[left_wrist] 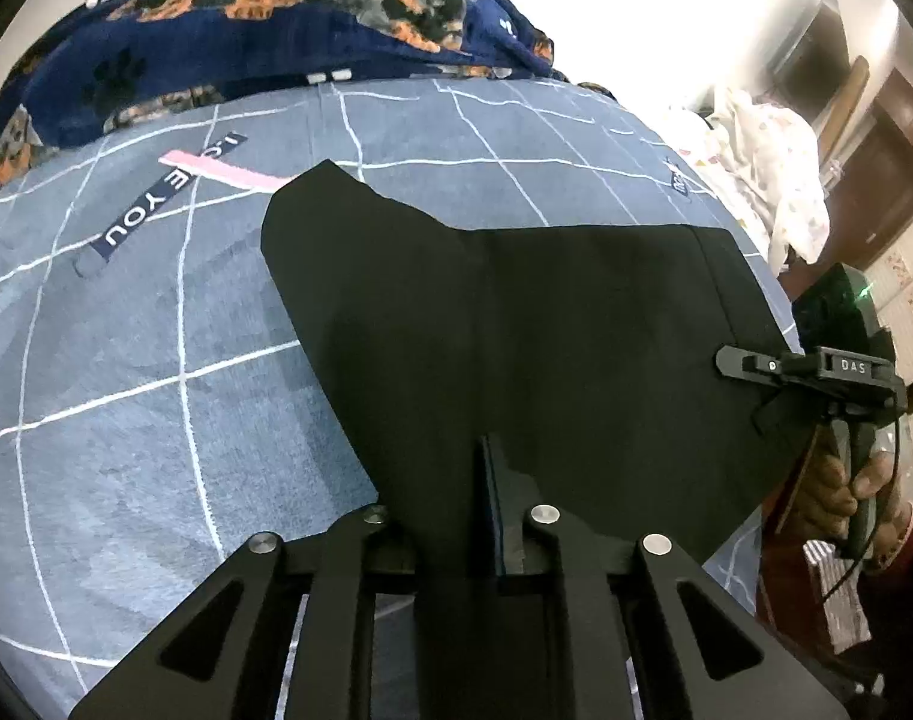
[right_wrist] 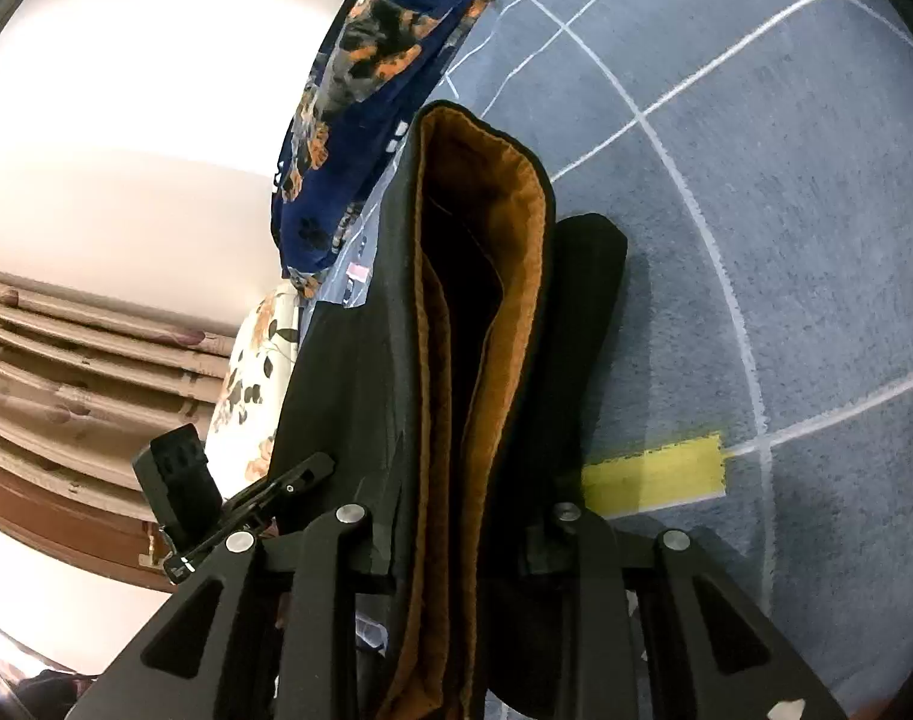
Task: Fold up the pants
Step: 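Fold the held orange-lined edge over the trousers with the right tool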
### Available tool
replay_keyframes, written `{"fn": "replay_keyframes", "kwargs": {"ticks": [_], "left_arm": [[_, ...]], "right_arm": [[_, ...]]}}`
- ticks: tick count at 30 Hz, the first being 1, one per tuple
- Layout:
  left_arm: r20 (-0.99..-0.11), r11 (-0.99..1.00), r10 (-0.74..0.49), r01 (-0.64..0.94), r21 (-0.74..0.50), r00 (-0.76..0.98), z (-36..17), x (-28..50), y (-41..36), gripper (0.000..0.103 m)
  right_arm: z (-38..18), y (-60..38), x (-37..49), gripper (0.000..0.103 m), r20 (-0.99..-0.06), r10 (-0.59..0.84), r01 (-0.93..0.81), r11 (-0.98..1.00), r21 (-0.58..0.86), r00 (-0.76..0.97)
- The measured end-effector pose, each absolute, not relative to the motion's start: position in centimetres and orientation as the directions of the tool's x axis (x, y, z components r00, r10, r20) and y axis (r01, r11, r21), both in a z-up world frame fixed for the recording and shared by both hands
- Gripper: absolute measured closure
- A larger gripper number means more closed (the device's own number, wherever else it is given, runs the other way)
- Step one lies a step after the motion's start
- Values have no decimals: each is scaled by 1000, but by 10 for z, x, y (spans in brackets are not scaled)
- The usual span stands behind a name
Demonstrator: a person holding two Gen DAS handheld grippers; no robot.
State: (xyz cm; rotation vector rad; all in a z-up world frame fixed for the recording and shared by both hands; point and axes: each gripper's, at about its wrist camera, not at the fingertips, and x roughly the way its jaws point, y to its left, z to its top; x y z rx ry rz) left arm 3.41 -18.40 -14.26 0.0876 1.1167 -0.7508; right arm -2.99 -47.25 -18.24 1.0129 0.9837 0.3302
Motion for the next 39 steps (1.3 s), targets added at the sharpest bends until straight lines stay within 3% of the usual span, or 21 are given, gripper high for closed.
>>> {"fn": "replay_keyframes", "kwargs": {"ticks": [5,8,11,13,15,18,28,39], "left_arm": [[-848,757,-494,574,-312,192,-152,38,-182,78],[-859,750,-486,581,-315,162,-158,38,-185,62],[-857,742,-492,590,-318,157,-163,37,-188,62],[-852,739,-497,593,-319,162,-164,37,-187,67],[-851,740,-490,606,-292,189,-161,36,-188,82],[-839,736,-486,633,-242,244,-150,30,-189,90],[-791,765,-516,593,-252,329,-118,37,-173,92],[-755,837,-470,503,-217,457,-78,70,-118,92]], "right_arm": [[-187,-473,-29,72,-550,644,195,538,820,532],[-191,-473,-28,67,-552,653,200,535,821,518],[-192,-472,-25,67,-558,655,194,544,816,511],[-192,-470,-23,69,-572,647,189,564,804,504],[-191,-468,-22,73,-577,643,183,573,799,503],[-190,-468,-23,76,-565,643,181,563,806,518],[-173,-456,-23,79,-490,668,165,490,856,560],[-152,-411,31,79,-416,722,95,441,893,553]]}}
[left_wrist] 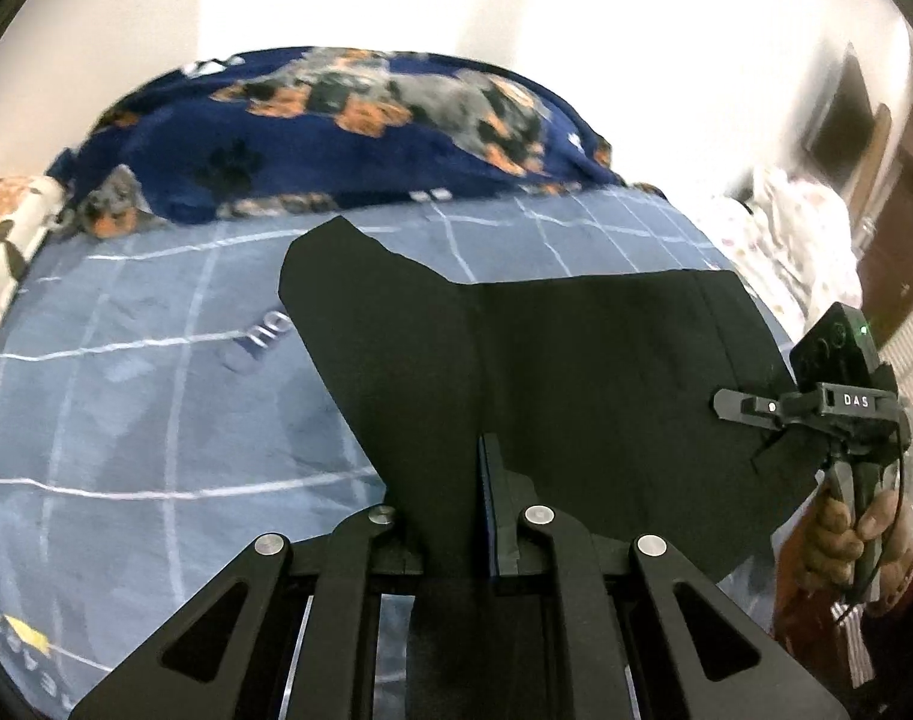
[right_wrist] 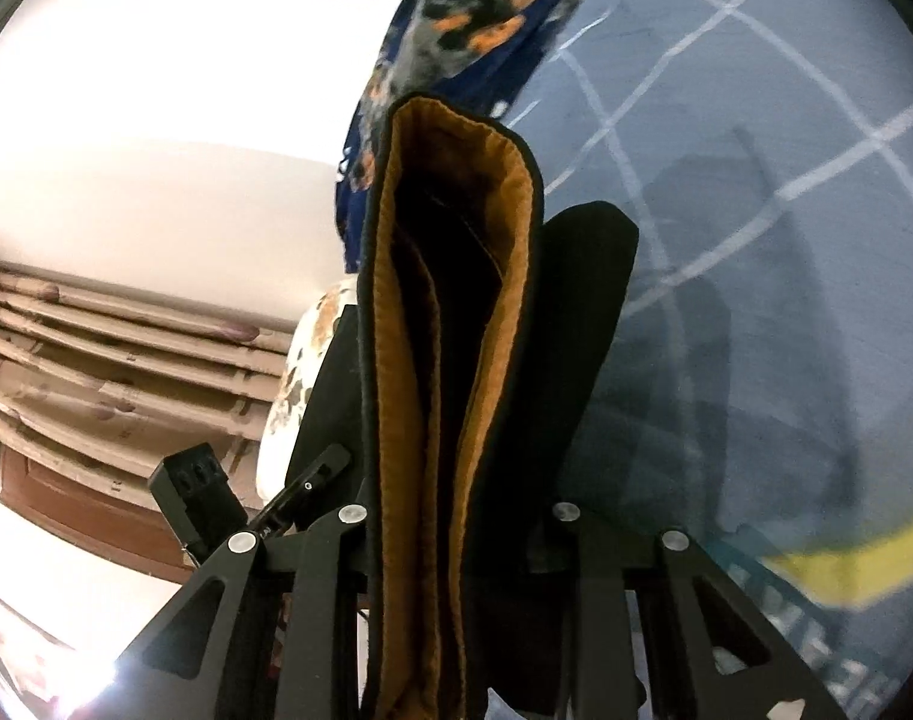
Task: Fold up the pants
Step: 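Fold the held orange-lined edge over the trousers with the right tool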
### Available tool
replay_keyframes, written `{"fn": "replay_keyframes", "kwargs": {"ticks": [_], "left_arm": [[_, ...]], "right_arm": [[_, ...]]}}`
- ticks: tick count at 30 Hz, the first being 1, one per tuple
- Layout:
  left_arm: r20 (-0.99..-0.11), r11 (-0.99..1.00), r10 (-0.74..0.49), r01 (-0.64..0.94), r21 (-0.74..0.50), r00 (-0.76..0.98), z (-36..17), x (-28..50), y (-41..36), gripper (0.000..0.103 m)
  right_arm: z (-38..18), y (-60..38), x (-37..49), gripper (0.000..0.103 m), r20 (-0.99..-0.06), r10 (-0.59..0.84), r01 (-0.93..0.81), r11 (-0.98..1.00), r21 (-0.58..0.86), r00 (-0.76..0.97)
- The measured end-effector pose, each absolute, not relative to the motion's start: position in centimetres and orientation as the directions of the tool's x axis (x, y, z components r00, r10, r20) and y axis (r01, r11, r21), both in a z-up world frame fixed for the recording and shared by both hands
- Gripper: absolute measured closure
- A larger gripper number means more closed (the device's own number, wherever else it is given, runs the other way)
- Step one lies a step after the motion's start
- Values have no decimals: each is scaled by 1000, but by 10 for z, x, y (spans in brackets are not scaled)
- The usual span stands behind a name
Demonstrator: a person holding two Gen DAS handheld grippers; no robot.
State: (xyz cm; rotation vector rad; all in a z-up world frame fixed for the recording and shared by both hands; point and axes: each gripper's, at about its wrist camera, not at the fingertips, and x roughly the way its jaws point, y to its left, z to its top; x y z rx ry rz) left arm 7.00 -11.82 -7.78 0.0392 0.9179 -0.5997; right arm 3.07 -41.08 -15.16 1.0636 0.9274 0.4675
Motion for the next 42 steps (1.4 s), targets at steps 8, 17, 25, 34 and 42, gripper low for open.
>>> {"fn": "replay_keyframes", "kwargs": {"ticks": [8,17,25,34,42], "left_arm": [[-746,883,-412,432,-184,523,-64,118,-76,92],[-729,920,-324,379,-95,603,-53,191,-49,92],[-736,942,-278,325,-83,618,-72,252,-34,92],[-785,961,-234,260,-97,573,-127,280,-19,92],[-803,975,-171,215,-54,571,-161,281,-9,62]], "right_arm": [[-140,-368,104,79,-382,766,39,425,905,517],[-143,-331,189,79,-334,799,-12,392,920,500],[-160,-316,253,79,-327,807,-22,386,922,492],[-204,-303,287,79,-366,818,36,391,919,443],[-218,-306,284,79,-413,803,41,440,897,429]]}}
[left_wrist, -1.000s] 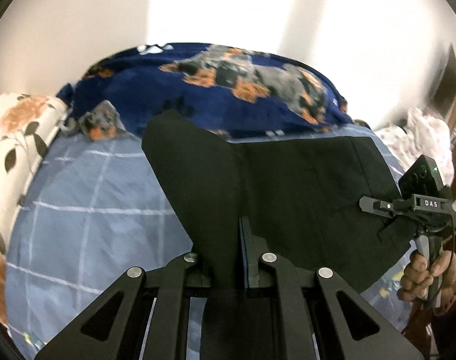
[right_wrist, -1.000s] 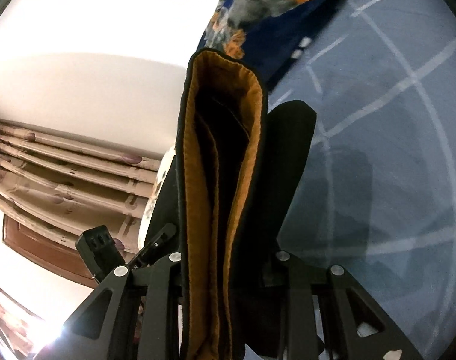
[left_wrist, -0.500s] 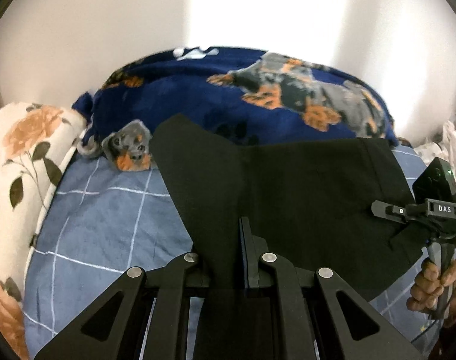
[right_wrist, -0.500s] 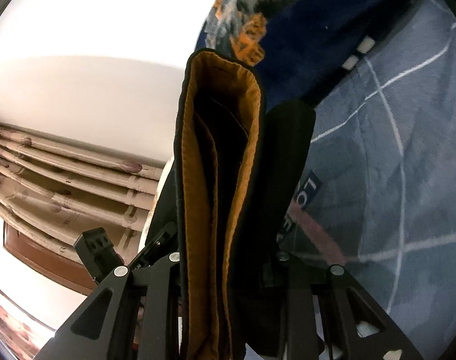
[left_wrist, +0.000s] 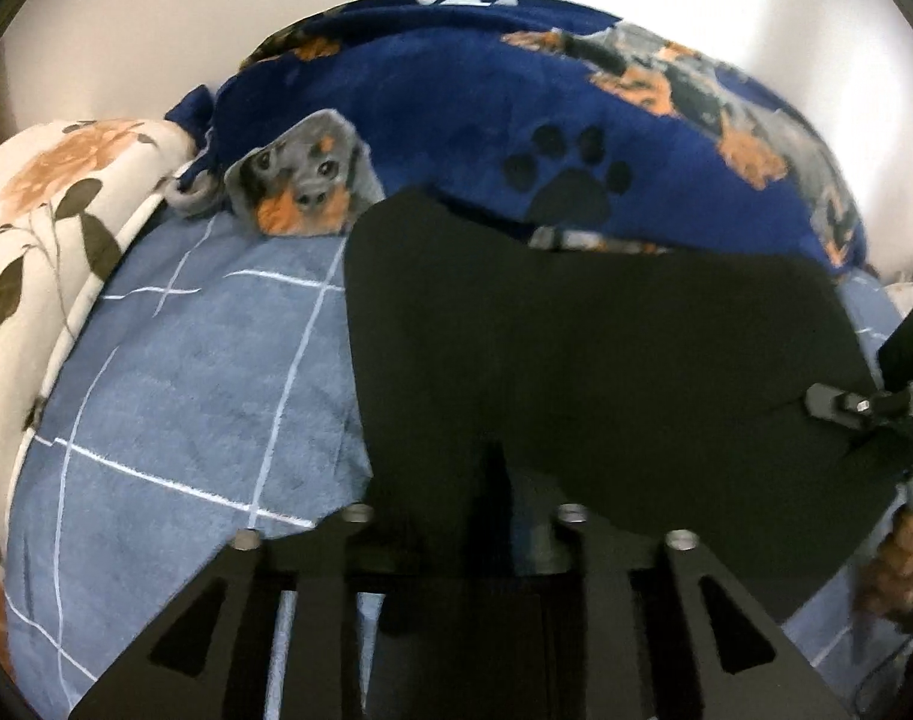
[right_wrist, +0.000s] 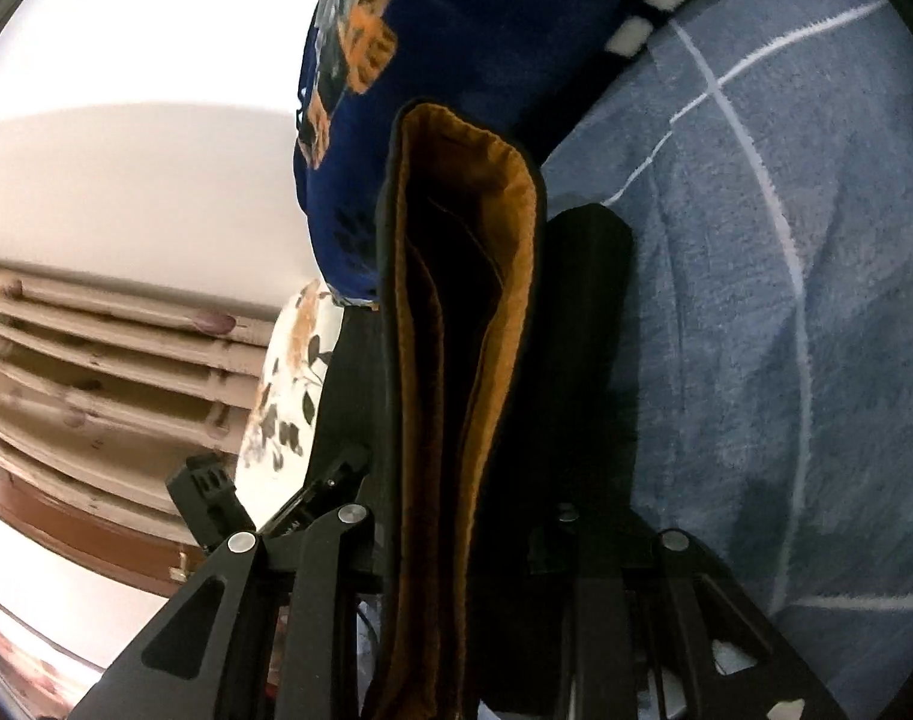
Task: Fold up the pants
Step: 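Fold the held orange-lined edge over the trousers with the right tool, then open the right tool and release the folded trousers onto the sheet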
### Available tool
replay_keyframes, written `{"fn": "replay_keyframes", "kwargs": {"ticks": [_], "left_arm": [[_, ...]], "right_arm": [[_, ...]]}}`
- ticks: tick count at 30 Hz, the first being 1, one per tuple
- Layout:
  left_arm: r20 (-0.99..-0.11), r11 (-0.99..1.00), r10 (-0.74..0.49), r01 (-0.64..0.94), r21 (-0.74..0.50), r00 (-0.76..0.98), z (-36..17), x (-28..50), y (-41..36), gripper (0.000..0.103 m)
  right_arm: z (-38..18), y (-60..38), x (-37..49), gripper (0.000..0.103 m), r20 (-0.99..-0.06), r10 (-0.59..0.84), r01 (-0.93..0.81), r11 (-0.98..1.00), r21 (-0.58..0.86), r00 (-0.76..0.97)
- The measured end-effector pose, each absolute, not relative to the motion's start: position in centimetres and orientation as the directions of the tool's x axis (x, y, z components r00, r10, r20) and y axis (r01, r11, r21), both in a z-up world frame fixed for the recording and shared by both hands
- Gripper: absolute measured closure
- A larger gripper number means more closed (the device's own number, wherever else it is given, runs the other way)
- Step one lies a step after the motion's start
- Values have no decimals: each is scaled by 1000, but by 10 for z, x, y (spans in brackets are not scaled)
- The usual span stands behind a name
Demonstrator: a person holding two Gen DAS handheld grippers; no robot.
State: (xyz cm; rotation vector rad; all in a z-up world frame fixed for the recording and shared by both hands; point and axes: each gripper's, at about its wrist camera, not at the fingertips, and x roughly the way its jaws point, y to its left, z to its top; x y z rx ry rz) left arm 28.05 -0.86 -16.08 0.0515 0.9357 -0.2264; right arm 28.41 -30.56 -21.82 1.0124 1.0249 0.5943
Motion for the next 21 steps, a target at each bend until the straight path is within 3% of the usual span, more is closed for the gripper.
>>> {"fn": "replay_keyframes", "kwargs": {"ticks": [3,6,13,21], "left_arm": [[-787,985,-123,171,-23,605,-165,280,-3,39],[-781,990,-97,142,-11,617,-171,279,4,25],[-765,993,-105,111,-44,635,-178,276,16,15],[-767,992,-125,101,-79,629,-182,278,20,14]], "right_arm": [[-216,-303,287,80,-447,787,26,483,875,425],[-212,-300,287,81,-472,772,13,516,857,425],[-198,-283,285,78,-529,713,-29,607,794,460],[-176,-263,276,57,-628,531,-35,779,627,569]]}}
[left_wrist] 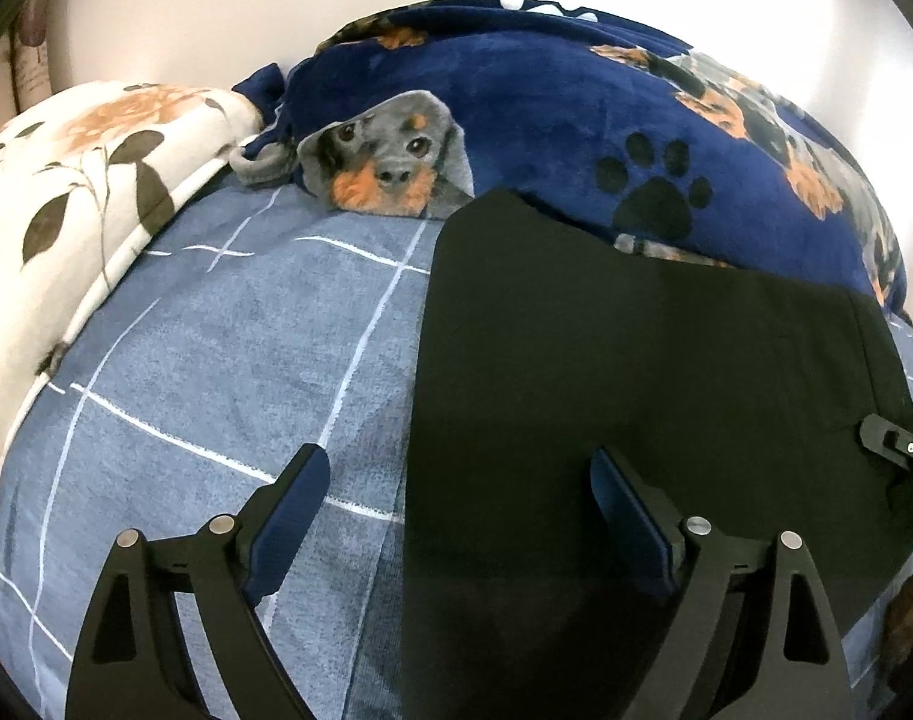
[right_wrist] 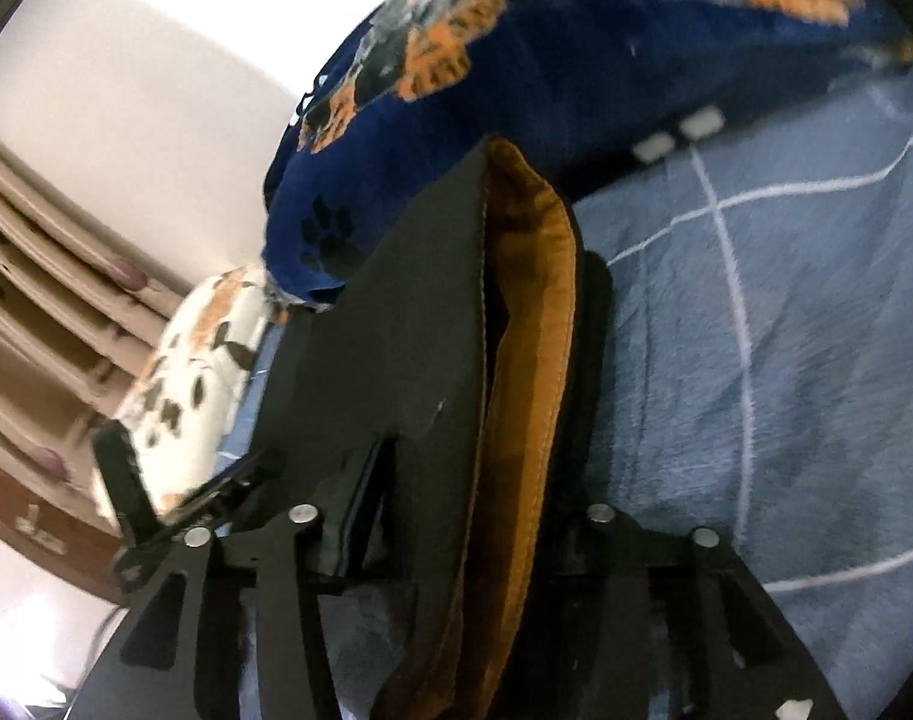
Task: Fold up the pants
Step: 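Open the right tool and release the folded trousers onto the sheet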
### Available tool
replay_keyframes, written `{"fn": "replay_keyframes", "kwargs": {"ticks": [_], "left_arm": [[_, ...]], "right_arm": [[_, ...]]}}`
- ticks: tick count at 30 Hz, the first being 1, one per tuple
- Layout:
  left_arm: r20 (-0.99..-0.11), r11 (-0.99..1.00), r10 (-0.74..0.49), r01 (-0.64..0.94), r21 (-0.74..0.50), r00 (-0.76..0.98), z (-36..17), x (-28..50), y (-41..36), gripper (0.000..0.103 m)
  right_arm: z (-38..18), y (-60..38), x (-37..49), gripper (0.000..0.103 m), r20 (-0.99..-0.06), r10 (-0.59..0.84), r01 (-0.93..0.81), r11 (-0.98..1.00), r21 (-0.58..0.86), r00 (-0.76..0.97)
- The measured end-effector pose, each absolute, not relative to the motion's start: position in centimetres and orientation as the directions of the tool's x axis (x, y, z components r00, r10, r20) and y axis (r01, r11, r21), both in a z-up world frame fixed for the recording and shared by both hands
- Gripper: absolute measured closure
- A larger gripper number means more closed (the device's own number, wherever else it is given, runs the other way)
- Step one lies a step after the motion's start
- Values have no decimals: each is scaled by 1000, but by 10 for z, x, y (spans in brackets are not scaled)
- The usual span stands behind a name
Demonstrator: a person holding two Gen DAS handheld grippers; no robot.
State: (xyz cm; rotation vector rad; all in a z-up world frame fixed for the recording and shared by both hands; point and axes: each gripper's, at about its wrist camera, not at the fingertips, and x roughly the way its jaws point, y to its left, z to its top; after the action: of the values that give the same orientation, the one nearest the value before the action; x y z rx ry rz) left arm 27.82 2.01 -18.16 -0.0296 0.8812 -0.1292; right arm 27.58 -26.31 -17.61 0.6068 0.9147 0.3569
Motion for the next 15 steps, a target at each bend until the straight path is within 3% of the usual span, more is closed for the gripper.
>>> {"fn": "replay_keyframes", "kwargs": {"ticks": [1,3,4,8,15], "left_arm": [[-767,992,-122,99,-76,630,-182,278,20,14],[-766,993,-117,97,-71,633,-182,278,20,13],[-765,993,-116,95,-72,633,-182,277,20,13],[-765,993,-113,92,-70,634,-182,277,20,13],[-740,995,-73,95,-12,668,-178,269,14,13]], "right_arm": [[-172,-258,274,55,-642,494,-28,804,594,587],[-161,-246,266,36,-679,364,-6,884,468,637],[-158,-241,264,32,-684,322,-3,906,424,654],[-145,-219,256,27,-672,193,2,961,278,715],[-141,-215,253,22,-666,121,22,979,202,736]]}}
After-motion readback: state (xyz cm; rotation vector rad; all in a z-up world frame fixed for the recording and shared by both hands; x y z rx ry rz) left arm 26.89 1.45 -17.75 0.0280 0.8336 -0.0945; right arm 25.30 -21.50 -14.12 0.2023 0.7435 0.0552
